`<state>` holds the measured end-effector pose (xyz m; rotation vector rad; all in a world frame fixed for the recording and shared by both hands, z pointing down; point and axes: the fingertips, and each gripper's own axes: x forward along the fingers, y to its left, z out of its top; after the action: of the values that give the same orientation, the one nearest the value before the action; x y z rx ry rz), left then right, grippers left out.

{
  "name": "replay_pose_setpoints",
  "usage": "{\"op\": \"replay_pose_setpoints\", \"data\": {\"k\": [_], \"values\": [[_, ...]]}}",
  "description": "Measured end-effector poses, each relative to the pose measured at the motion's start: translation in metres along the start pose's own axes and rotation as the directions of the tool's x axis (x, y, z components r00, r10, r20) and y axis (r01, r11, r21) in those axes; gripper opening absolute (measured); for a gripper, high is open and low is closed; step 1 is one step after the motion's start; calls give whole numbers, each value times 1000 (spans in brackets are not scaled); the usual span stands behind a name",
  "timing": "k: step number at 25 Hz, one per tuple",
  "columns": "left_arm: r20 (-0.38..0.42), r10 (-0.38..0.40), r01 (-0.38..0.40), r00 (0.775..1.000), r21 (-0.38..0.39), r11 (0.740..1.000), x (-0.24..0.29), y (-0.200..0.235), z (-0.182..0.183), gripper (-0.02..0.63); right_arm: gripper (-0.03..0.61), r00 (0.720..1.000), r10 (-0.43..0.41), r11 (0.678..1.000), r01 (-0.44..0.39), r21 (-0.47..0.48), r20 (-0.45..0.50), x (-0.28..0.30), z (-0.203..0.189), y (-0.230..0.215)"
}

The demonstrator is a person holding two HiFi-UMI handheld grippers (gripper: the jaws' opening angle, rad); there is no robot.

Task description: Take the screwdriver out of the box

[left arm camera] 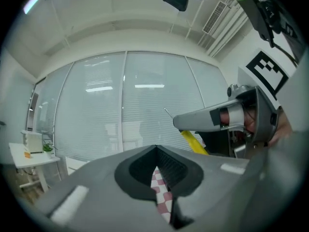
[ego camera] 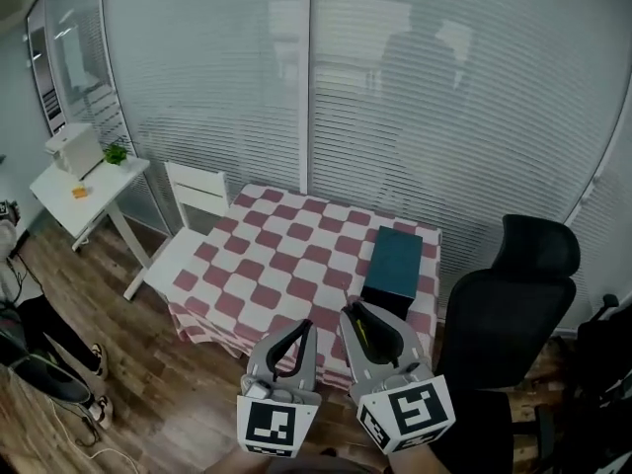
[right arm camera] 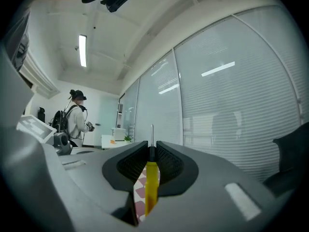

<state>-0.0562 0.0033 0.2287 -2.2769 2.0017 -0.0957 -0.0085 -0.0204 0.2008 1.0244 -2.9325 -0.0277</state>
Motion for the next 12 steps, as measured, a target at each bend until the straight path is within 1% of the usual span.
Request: {"op": "replay_pose_setpoints", "data": {"k": [3,6,9,12], "values": [[7,43,-43,999,-5,999,-12,15,-1,0,78,1000,28,1000,-28,6,-1,5,-5,15],[11,73,-73,997,1,997,-12,35,-4,0,78,999,41,999,-41,3,-3,20,-6,21],[27,90,-90,996,29,996,2,65,-3,0,78,999,33,999,-33,9,-11,45,-10,21],[51,84,-87,995,60,994,22,95,-5,0,78,1000,13,1000,-12,24,-23,76,-18,17]]}}
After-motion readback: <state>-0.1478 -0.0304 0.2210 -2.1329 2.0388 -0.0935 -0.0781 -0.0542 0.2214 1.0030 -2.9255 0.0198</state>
